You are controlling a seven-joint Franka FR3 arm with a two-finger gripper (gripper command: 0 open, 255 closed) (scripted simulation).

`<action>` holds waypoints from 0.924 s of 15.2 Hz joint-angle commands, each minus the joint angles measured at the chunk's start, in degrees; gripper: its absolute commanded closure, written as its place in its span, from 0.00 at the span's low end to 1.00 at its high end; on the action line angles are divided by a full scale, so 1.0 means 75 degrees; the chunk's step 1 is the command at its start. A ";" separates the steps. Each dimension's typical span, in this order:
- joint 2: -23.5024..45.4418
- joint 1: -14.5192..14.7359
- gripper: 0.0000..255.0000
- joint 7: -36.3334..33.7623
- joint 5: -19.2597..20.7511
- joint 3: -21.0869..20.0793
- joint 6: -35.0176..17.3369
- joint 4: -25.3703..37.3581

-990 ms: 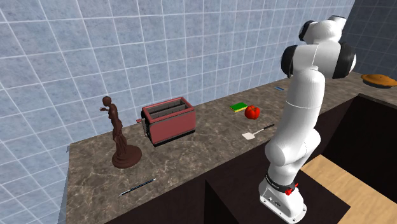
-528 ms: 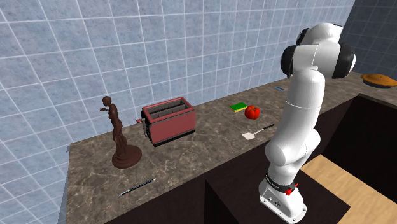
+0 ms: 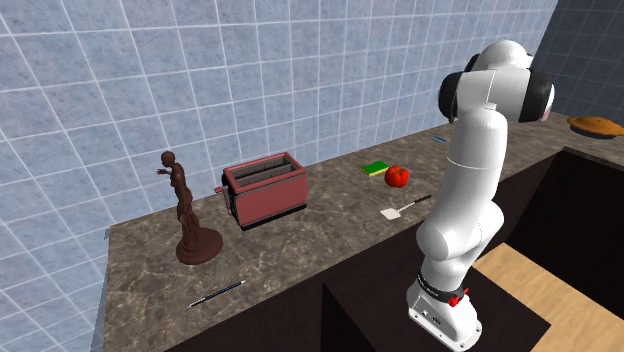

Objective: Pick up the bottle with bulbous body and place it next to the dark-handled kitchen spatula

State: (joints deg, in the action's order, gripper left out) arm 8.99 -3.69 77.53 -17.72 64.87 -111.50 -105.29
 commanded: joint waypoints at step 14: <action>0.0414 -0.0201 1.00 0.0449 -0.0530 -0.0200 -0.0826 -0.0695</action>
State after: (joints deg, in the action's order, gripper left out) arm 12.10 -5.20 80.89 -21.69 63.37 -117.67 -110.51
